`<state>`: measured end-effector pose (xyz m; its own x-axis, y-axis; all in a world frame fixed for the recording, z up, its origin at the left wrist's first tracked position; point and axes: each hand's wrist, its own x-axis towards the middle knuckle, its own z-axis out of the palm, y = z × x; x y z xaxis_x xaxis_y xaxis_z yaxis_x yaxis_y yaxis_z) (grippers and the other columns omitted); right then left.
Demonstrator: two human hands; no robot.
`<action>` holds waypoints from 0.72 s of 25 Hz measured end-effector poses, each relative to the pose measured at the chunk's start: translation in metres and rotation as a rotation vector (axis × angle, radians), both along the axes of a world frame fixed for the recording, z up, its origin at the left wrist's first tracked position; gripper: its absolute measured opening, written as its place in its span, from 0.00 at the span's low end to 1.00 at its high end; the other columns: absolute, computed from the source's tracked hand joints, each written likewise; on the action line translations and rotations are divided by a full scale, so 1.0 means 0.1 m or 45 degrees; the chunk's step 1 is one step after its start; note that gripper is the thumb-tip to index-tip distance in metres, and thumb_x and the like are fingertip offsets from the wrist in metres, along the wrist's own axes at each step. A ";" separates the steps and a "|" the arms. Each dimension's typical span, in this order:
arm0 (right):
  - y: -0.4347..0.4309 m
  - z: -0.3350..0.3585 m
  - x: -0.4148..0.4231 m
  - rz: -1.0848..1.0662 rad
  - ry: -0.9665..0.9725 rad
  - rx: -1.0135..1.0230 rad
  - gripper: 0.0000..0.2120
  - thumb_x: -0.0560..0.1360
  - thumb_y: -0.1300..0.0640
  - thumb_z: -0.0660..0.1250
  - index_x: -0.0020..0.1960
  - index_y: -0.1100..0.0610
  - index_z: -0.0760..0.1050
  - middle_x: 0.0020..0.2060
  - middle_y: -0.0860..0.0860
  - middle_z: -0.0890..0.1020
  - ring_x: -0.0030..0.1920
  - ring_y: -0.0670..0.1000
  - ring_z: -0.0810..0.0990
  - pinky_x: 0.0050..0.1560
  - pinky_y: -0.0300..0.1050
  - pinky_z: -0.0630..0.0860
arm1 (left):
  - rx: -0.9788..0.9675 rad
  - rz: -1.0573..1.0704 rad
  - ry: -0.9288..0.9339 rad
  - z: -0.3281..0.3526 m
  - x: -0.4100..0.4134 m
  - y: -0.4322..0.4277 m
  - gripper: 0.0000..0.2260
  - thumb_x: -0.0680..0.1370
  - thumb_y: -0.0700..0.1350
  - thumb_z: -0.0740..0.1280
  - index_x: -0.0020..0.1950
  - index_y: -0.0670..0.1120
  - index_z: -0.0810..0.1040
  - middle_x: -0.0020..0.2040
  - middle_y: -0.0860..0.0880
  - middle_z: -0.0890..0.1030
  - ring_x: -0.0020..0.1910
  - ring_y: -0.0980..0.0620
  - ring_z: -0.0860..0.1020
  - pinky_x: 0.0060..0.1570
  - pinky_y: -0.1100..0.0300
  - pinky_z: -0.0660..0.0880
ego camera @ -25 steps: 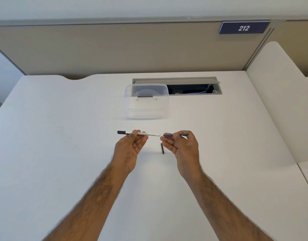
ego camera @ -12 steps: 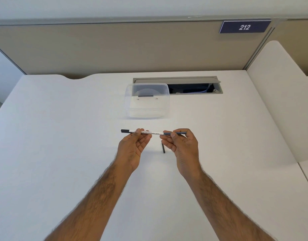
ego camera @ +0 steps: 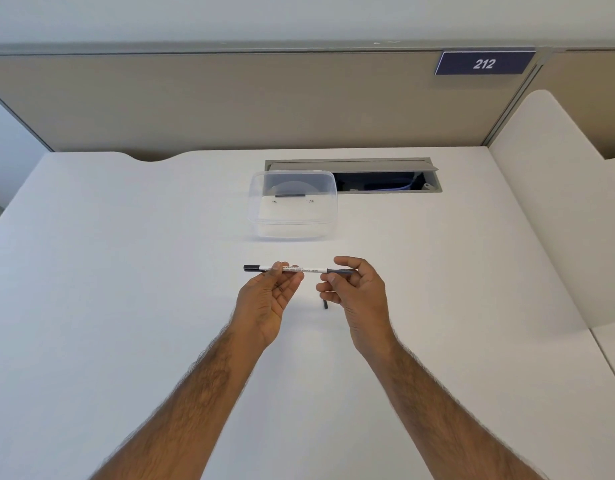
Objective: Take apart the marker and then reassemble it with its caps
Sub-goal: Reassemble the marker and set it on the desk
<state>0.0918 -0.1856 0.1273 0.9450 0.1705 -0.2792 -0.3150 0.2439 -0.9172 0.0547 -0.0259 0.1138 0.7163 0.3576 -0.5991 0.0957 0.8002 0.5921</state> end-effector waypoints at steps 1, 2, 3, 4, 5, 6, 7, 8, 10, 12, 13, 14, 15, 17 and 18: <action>0.00 0.00 0.00 -0.029 -0.008 -0.008 0.10 0.77 0.69 0.67 0.57 0.59 0.76 0.43 0.60 0.86 0.39 0.55 0.86 0.41 0.46 0.83 | -0.002 0.005 0.002 0.00 0.00 0.00 0.06 0.81 0.38 0.68 0.51 0.35 0.81 0.42 0.41 0.88 0.42 0.44 0.88 0.40 0.58 0.84; -0.01 0.00 -0.01 -0.065 -0.020 -0.018 0.09 0.78 0.68 0.66 0.57 0.59 0.75 0.42 0.59 0.86 0.38 0.55 0.86 0.41 0.45 0.83 | -0.001 0.010 0.003 0.00 0.00 0.01 0.06 0.81 0.38 0.68 0.51 0.35 0.81 0.42 0.41 0.88 0.43 0.44 0.88 0.41 0.58 0.84; -0.02 0.00 -0.01 -0.100 -0.034 -0.028 0.08 0.79 0.68 0.65 0.56 0.60 0.75 0.41 0.57 0.86 0.38 0.54 0.86 0.40 0.45 0.83 | 0.001 0.016 0.001 0.00 0.00 0.02 0.06 0.81 0.37 0.68 0.51 0.35 0.81 0.42 0.41 0.88 0.43 0.44 0.88 0.41 0.58 0.84; -0.03 -0.01 -0.01 -0.126 -0.048 -0.036 0.06 0.79 0.67 0.64 0.55 0.60 0.75 0.39 0.56 0.87 0.37 0.54 0.86 0.39 0.44 0.83 | 0.002 0.022 -0.001 0.00 0.00 0.02 0.06 0.81 0.37 0.68 0.51 0.35 0.81 0.43 0.41 0.88 0.43 0.44 0.88 0.41 0.58 0.84; -0.04 -0.02 0.00 -0.139 -0.058 -0.044 0.05 0.79 0.67 0.64 0.54 0.61 0.76 0.38 0.54 0.86 0.36 0.53 0.85 0.39 0.44 0.83 | 0.003 0.025 -0.003 0.00 0.00 0.02 0.06 0.81 0.37 0.68 0.51 0.35 0.81 0.43 0.40 0.88 0.43 0.44 0.88 0.41 0.58 0.84; -0.04 -0.03 0.00 -0.142 -0.064 -0.054 0.05 0.79 0.68 0.65 0.52 0.61 0.77 0.37 0.53 0.86 0.36 0.52 0.85 0.38 0.43 0.83 | 0.005 0.025 -0.004 0.01 0.01 0.02 0.06 0.81 0.37 0.68 0.51 0.35 0.81 0.43 0.40 0.88 0.43 0.44 0.88 0.41 0.57 0.84; -0.04 -0.03 0.01 -0.138 -0.066 -0.069 0.05 0.78 0.68 0.66 0.51 0.61 0.79 0.36 0.52 0.86 0.35 0.52 0.85 0.38 0.43 0.82 | 0.008 0.020 -0.006 0.01 0.01 0.02 0.06 0.81 0.37 0.68 0.51 0.35 0.81 0.44 0.40 0.88 0.44 0.44 0.88 0.41 0.57 0.84; -0.03 -0.04 0.01 -0.130 -0.069 -0.090 0.05 0.78 0.68 0.67 0.50 0.61 0.80 0.36 0.51 0.86 0.35 0.51 0.84 0.38 0.43 0.82 | 0.012 0.013 -0.007 0.01 0.02 0.02 0.06 0.81 0.37 0.68 0.51 0.35 0.81 0.44 0.40 0.88 0.44 0.44 0.88 0.42 0.57 0.84; 0.00 -0.05 0.02 -0.105 -0.074 -0.124 0.07 0.78 0.67 0.67 0.50 0.60 0.83 0.36 0.50 0.86 0.35 0.50 0.84 0.38 0.43 0.81 | 0.020 -0.003 -0.009 0.02 0.02 0.00 0.06 0.81 0.37 0.68 0.51 0.35 0.81 0.44 0.40 0.88 0.44 0.44 0.88 0.42 0.57 0.84; 0.02 -0.07 0.02 -0.101 -0.066 -0.127 0.09 0.79 0.67 0.64 0.54 0.59 0.82 0.38 0.51 0.86 0.36 0.50 0.84 0.39 0.43 0.82 | 0.017 -0.006 -0.008 0.02 0.02 -0.01 0.06 0.81 0.37 0.68 0.51 0.35 0.81 0.43 0.40 0.88 0.44 0.44 0.88 0.41 0.58 0.84; 0.02 -0.08 0.02 -0.119 -0.053 -0.122 0.10 0.80 0.67 0.63 0.55 0.59 0.80 0.39 0.52 0.86 0.36 0.50 0.84 0.39 0.43 0.83 | 0.012 -0.002 -0.008 0.02 0.01 -0.01 0.06 0.81 0.37 0.68 0.51 0.35 0.81 0.43 0.40 0.88 0.44 0.44 0.88 0.41 0.58 0.84; 0.02 -0.08 0.02 -0.141 -0.042 -0.117 0.10 0.79 0.68 0.62 0.55 0.59 0.79 0.39 0.52 0.86 0.36 0.51 0.85 0.39 0.43 0.82 | 0.006 0.002 -0.006 0.03 0.01 0.00 0.05 0.81 0.37 0.68 0.51 0.35 0.81 0.43 0.40 0.88 0.43 0.44 0.88 0.41 0.57 0.84; 0.02 -0.09 0.02 -0.150 -0.040 -0.121 0.10 0.78 0.69 0.62 0.53 0.59 0.79 0.39 0.52 0.86 0.36 0.51 0.85 0.38 0.43 0.82 | 0.000 0.005 -0.004 0.03 0.00 0.00 0.05 0.81 0.37 0.68 0.51 0.35 0.81 0.43 0.40 0.88 0.43 0.44 0.88 0.41 0.57 0.84; 0.03 -0.09 0.03 -0.103 -0.056 -0.174 0.10 0.76 0.69 0.63 0.49 0.58 0.80 0.38 0.50 0.86 0.36 0.50 0.85 0.39 0.44 0.82 | -0.004 0.002 0.004 0.03 0.00 0.00 0.05 0.81 0.37 0.68 0.51 0.35 0.81 0.43 0.40 0.88 0.43 0.44 0.88 0.41 0.57 0.84; 0.04 -0.09 0.02 -0.067 -0.063 -0.204 0.10 0.76 0.68 0.64 0.49 0.57 0.81 0.38 0.50 0.86 0.37 0.50 0.85 0.39 0.44 0.82 | -0.005 0.002 0.007 0.04 -0.01 -0.01 0.05 0.81 0.37 0.68 0.51 0.35 0.81 0.43 0.40 0.88 0.43 0.44 0.88 0.41 0.57 0.84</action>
